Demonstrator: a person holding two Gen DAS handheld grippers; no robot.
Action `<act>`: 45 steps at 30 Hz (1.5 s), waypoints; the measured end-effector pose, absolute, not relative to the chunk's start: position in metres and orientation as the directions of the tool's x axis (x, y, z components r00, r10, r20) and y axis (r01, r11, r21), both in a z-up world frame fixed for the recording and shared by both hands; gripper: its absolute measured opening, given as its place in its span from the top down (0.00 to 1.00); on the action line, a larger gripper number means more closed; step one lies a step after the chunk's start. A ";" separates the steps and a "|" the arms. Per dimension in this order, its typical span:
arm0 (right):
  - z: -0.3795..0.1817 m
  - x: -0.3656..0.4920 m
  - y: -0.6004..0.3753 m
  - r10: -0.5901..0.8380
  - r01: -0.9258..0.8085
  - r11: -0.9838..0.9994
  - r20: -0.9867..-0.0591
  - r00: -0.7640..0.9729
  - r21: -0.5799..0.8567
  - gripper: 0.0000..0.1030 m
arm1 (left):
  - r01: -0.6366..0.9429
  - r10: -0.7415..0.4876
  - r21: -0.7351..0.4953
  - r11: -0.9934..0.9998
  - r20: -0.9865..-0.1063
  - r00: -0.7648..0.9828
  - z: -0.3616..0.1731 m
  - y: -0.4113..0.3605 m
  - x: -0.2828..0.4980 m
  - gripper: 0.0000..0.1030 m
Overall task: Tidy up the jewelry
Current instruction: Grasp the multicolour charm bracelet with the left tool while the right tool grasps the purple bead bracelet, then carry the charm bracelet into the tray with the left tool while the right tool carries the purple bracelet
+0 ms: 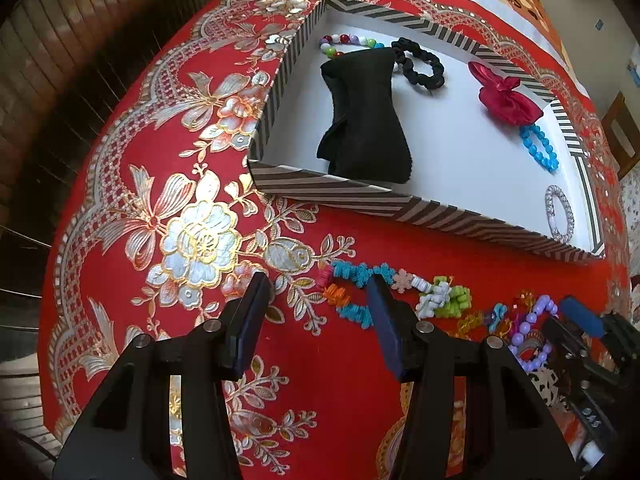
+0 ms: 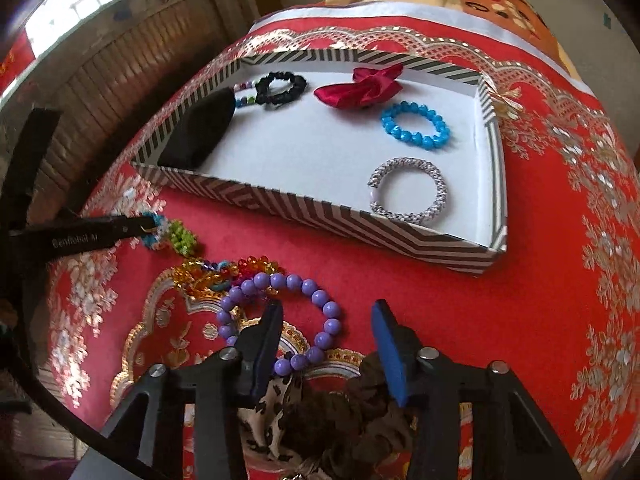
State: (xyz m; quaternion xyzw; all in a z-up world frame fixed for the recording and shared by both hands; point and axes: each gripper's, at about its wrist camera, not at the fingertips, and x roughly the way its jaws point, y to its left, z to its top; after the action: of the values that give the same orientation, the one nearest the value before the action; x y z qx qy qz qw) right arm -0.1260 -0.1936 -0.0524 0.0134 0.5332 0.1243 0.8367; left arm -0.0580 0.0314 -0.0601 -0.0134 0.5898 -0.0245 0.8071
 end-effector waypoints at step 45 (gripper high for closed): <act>0.071 -0.156 -0.224 0.280 -0.213 0.959 -0.709 0.647 0.185 0.92 | 0.179 -0.222 -0.147 0.973 -0.807 0.547 0.086 -0.005 -0.074 0.91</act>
State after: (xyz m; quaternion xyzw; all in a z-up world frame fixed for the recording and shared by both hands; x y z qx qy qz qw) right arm -0.1561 -0.2241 0.0710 0.0422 0.3976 0.1360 0.9064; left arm -0.0744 -0.0050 0.0862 -0.0235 0.4619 -0.1140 0.8793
